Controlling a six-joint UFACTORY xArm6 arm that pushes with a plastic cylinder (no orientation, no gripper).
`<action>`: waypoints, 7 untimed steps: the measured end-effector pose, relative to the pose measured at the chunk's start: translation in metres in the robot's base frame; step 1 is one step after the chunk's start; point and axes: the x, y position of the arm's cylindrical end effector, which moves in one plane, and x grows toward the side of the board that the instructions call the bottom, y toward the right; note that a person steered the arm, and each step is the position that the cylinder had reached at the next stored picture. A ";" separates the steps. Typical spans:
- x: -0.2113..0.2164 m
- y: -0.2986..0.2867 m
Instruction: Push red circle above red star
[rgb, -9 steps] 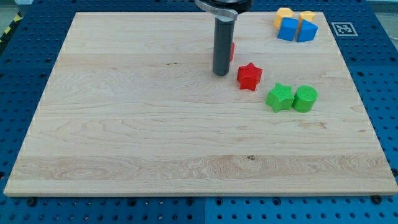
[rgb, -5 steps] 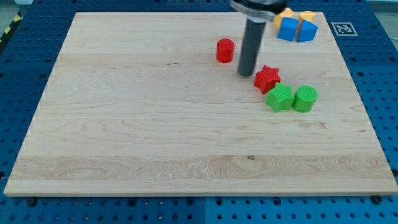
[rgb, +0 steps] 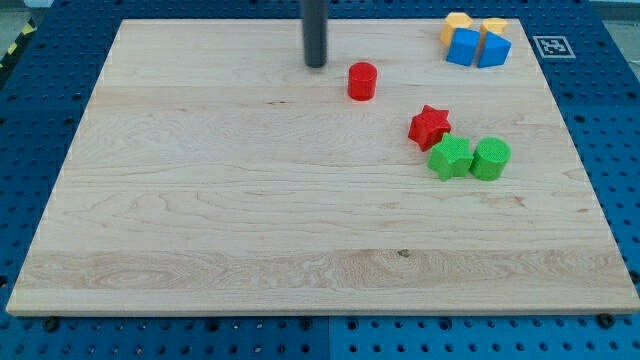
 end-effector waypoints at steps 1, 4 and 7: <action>0.010 0.006; 0.038 0.056; 0.029 0.110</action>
